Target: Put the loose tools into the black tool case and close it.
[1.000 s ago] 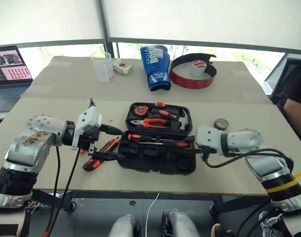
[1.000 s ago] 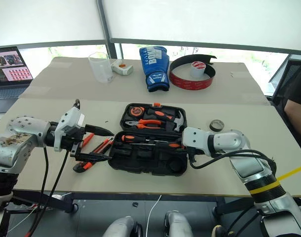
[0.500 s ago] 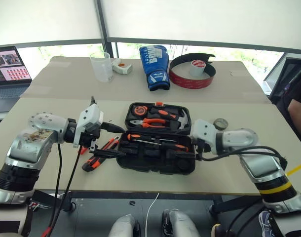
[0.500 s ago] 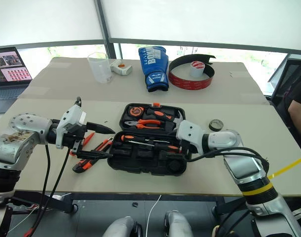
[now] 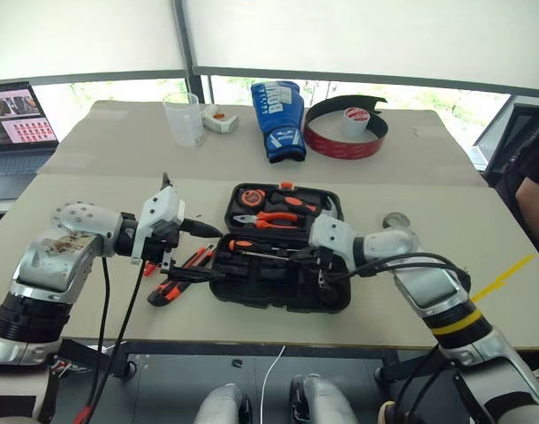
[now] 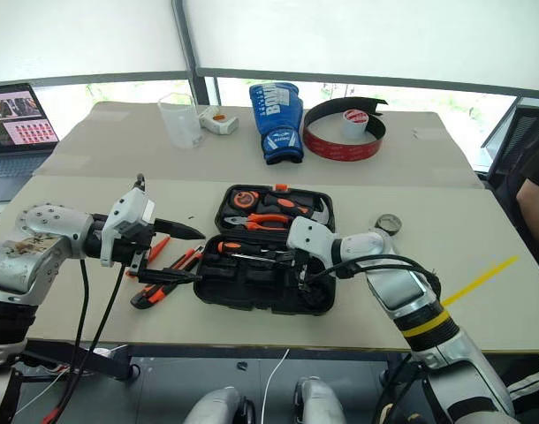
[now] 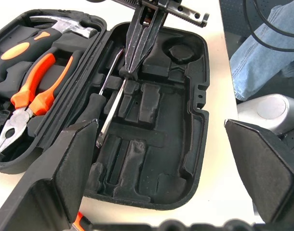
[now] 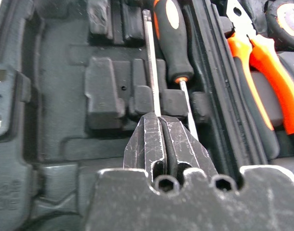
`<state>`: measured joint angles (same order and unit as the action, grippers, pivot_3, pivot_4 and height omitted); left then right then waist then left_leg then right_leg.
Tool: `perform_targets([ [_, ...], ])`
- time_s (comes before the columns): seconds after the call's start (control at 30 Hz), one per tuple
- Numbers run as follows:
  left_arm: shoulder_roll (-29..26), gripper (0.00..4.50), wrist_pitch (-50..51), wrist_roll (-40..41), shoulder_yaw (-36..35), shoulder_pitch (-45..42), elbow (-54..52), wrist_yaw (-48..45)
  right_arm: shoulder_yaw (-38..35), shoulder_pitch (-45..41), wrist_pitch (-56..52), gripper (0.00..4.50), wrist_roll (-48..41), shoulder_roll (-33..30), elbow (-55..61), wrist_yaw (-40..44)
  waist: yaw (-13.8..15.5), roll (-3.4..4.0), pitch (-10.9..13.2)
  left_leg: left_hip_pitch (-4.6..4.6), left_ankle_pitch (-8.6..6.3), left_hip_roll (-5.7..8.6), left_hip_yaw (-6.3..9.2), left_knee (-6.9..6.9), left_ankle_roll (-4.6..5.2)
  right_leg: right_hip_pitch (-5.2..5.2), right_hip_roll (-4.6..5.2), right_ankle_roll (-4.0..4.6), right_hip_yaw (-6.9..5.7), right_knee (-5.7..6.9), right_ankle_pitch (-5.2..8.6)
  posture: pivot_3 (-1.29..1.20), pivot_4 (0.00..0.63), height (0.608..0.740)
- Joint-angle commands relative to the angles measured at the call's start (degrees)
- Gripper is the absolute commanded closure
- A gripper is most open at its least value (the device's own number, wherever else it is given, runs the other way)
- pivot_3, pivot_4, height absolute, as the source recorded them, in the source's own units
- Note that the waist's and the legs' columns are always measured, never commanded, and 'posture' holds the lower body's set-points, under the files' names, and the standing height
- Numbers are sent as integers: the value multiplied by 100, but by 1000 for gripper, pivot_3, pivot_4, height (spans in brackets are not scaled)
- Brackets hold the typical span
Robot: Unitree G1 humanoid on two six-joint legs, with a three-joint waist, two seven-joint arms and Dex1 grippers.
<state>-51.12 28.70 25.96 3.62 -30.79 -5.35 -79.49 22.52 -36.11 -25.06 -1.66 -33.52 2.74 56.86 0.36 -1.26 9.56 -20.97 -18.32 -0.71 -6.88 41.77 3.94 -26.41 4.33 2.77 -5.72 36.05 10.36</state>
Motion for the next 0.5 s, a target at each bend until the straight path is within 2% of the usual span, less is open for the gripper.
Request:
perform_targets([
  [0.03,-6,0,-35,57,-127,92,-193,84,425,59,105,4453,476,-144,-231,131,-8,-1,-1,8,0,0,0,0,0,5,0,0,1,0,0,0,150,727],
  [0.2,-65,0,16,77,-290,360,-272,290,63,92,1,4453,140,29,97,106,-3,-1,-2,21,-1,-1,0,-1,-1,14,2,0,6,2,2,0,150,727],
  [0.33,-241,0,227,135,-808,889,-297,671,-1079,-78,-535,4453,-801,457,470,-226,-37,1,0,12,-1,-2,0,-2,-1,3,3,4,6,3,1,0,150,727],
  [0.4,-332,0,340,50,-1515,1658,-353,1118,-1739,12,-1090,3900,-1644,329,1034,35,-65,3,2,-7,2,-3,1,-2,-6,-18,4,34,6,8,-17,0,150,727],
  [0.5,-271,0,479,-84,-2562,2790,-522,1705,-2267,271,-1559,3100,-2506,-6,1798,351,-96,4,2,-16,2,-4,4,-15,-7,-32,6,48,2,5,-24,0,150,727],
])
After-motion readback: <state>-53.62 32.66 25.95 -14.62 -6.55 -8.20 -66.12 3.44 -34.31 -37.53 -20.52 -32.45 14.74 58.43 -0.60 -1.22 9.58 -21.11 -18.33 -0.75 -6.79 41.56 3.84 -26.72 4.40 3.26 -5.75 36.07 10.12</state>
